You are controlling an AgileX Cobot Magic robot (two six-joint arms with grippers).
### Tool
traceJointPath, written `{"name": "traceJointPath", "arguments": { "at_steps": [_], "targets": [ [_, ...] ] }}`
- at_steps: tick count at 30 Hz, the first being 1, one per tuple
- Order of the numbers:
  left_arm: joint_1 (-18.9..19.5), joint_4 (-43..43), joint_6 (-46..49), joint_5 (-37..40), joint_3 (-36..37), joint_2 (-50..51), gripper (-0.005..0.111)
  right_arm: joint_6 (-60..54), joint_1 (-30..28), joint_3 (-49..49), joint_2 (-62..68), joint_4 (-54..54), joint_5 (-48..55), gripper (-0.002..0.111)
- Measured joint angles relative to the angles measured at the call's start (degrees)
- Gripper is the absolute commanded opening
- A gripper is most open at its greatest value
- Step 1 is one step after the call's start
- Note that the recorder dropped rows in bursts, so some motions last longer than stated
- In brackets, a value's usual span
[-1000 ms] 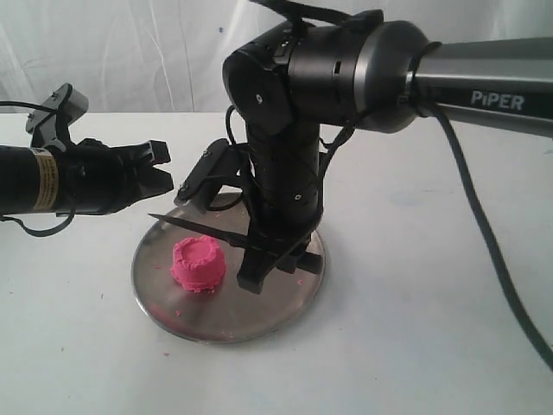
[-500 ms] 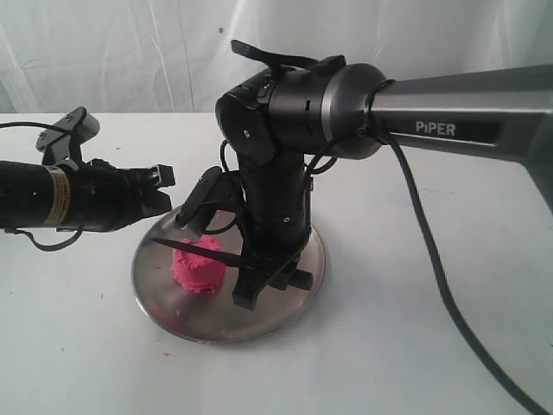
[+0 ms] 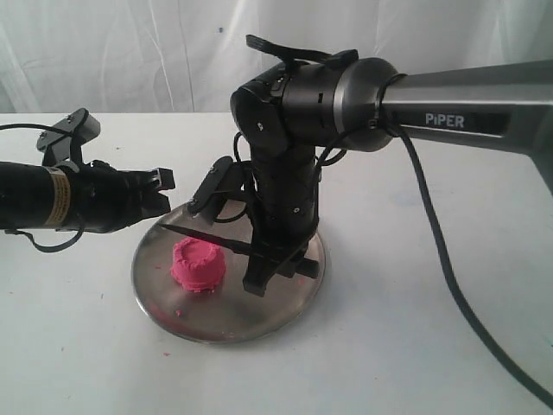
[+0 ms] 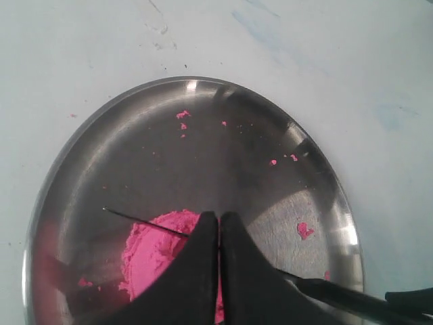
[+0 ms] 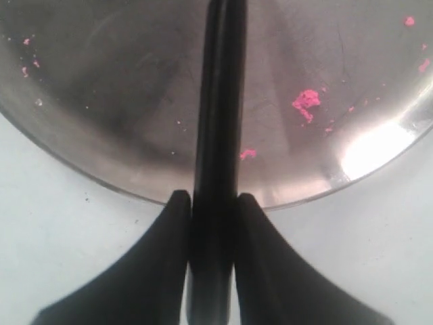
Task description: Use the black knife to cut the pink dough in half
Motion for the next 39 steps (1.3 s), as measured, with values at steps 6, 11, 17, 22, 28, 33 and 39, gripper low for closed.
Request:
{"name": "traceJointPath", "arguments": {
  "at_steps": [6, 11, 17, 22, 28, 33, 39],
  "targets": [
    [0.00, 0.11, 0.00, 0.11, 0.00, 0.00, 0.007, -1.09, 0.00, 0.00, 0.22, 2.53, -0.30, 0.000],
    [0.00, 0.11, 0.00, 0.11, 0.00, 0.00, 0.007, -1.14, 0.00, 0.00, 1.93, 2.65, -0.34, 0.000],
    [0.00, 0.11, 0.00, 1.72, 0.00, 0.10, 0.007, -1.14, 0.00, 0.00, 2.36, 2.69, -0.34, 0.000],
    [0.00, -0.60, 0.00, 3.02, 0.00, 2.19, 0.007, -1.14, 0.00, 0.00, 2.36, 2.69, -0.34, 0.000],
    [0.00, -0.97, 0.75, 2.92, -2.48, 6.58, 0.007, -1.36, 0.00, 0.00, 2.36, 2.94, -0.34, 0.000],
    [0.00, -0.97, 1.08, 2.92, -3.54, 8.27, 0.007, -1.44, 0.00, 0.00, 2.36, 3.15, -0.34, 0.000],
    [0.00, -0.97, 1.31, 2.92, -3.64, 8.66, 0.007, -1.44, 0.00, 0.00, 2.36, 3.15, -0.34, 0.000]
  ]
}}
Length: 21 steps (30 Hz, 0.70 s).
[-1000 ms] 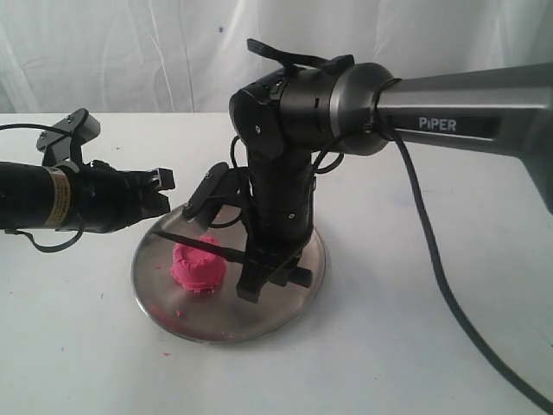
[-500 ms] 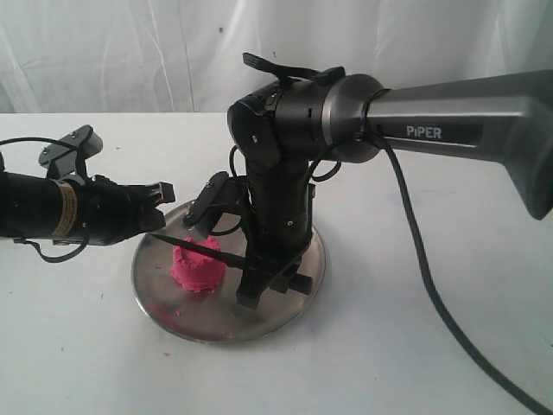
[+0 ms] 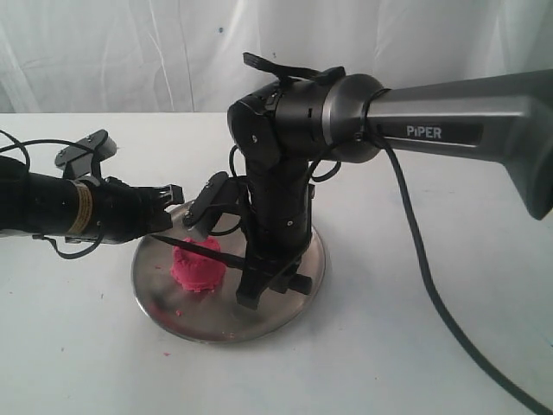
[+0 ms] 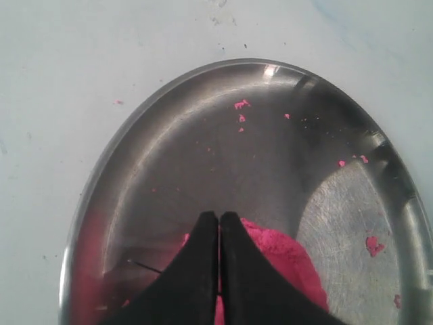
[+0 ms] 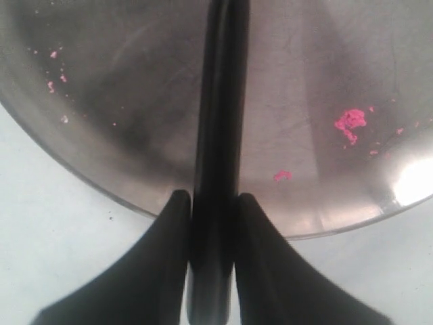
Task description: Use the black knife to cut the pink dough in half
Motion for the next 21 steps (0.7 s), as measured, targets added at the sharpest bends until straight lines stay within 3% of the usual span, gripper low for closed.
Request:
{"name": "traceJointPath", "arguments": {
  "at_steps": [15, 18, 21],
  "targets": [
    [0.00, 0.13, 0.00, -1.14, 0.00, -2.26, 0.007, 0.00, 0.00, 0.00, 0.82, 0.52, -0.23, 0.000],
    [0.58, 0.14, -0.75, -2.70, 0.00, -4.28, 0.000, 0.00, 0.00, 0.00, 0.96, 0.65, -0.37, 0.000],
    [1.69, 0.14, -1.33, -3.41, 0.37, -5.00, 0.000, -0.04, 0.00, 0.00, 1.08, 0.74, -0.41, 0.000]
  ]
}}
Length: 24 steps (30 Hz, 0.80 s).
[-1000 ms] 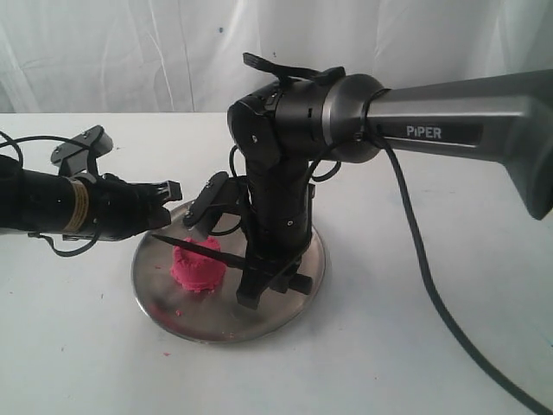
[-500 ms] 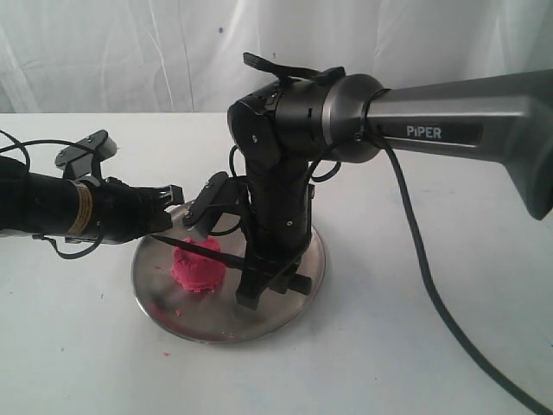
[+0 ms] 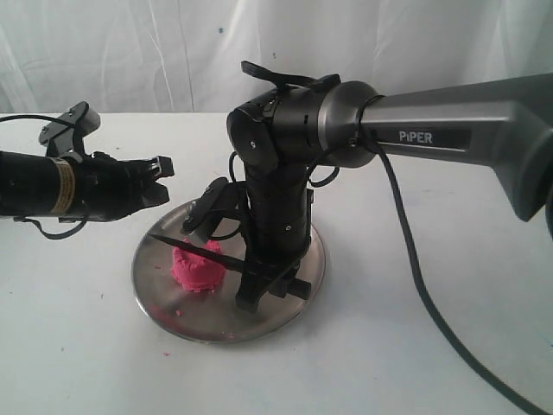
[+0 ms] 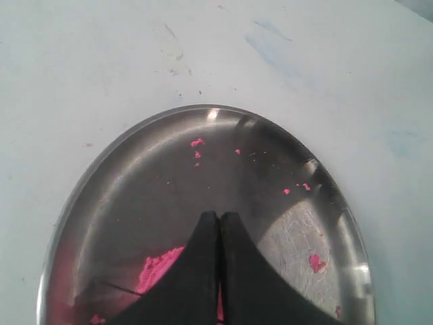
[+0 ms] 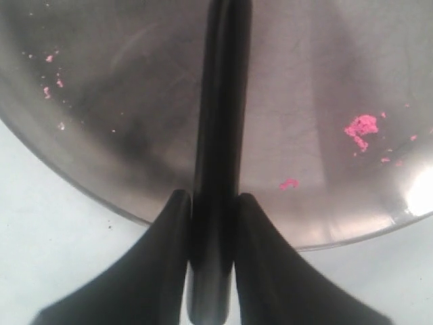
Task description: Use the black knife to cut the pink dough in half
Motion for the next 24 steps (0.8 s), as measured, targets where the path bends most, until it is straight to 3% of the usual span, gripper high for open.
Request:
{"name": "traceJointPath", "arguments": {
  "at_steps": [24],
  "targets": [
    [0.35, -1.80, 1.09, -2.80, 2.29, 5.11, 0.000, -0.10, 0.00, 0.00, 0.00, 0.32, -0.23, 0.000]
  ]
}}
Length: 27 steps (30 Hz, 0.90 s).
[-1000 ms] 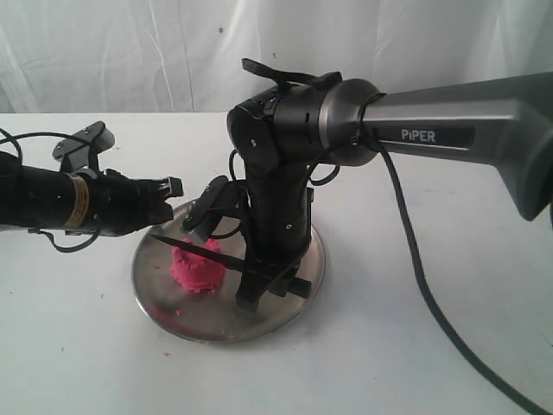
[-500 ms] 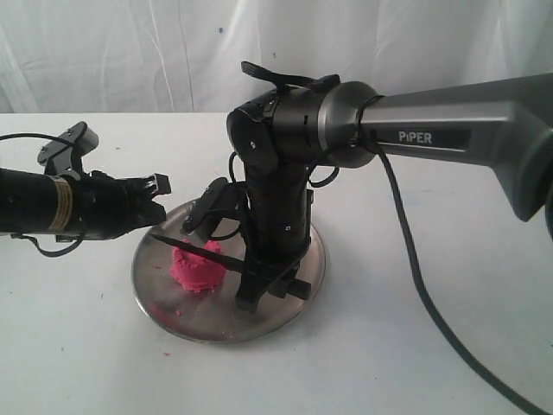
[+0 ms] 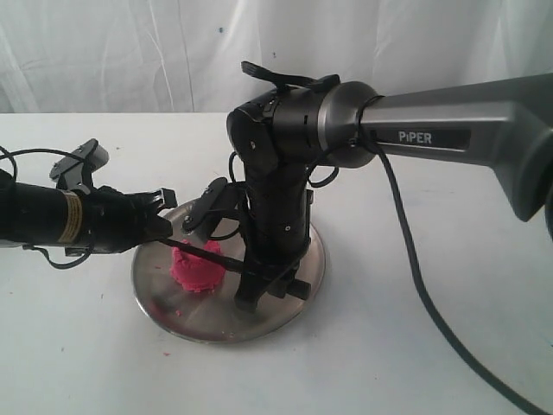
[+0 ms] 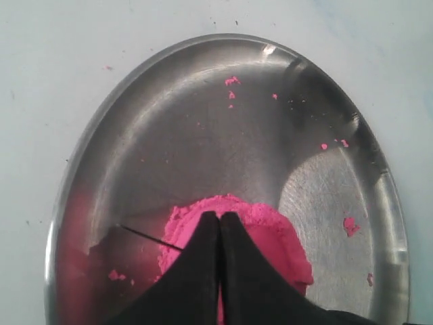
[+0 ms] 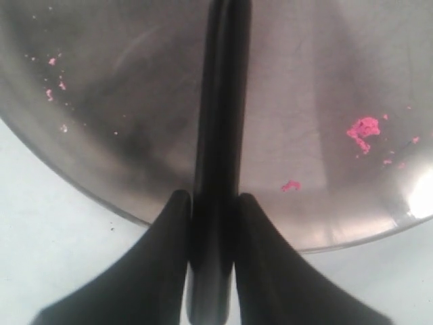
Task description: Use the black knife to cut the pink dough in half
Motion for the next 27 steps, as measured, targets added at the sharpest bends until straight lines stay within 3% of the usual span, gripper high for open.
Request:
{"name": "traceJointPath", "arguments": {
  "at_steps": [11, 27],
  "targets": [
    [0.27, -5.29, 4.34, -1.67, -0.66, 4.13, 0.000, -0.12, 0.00, 0.00, 0.00, 0.00, 0.00, 0.000],
    [0.30, -5.94, 6.63, -2.48, -0.80, 6.48, 0.000, -0.82, -0.22, 0.00, 2.57, 1.14, -0.66, 0.000]
  ]
}}
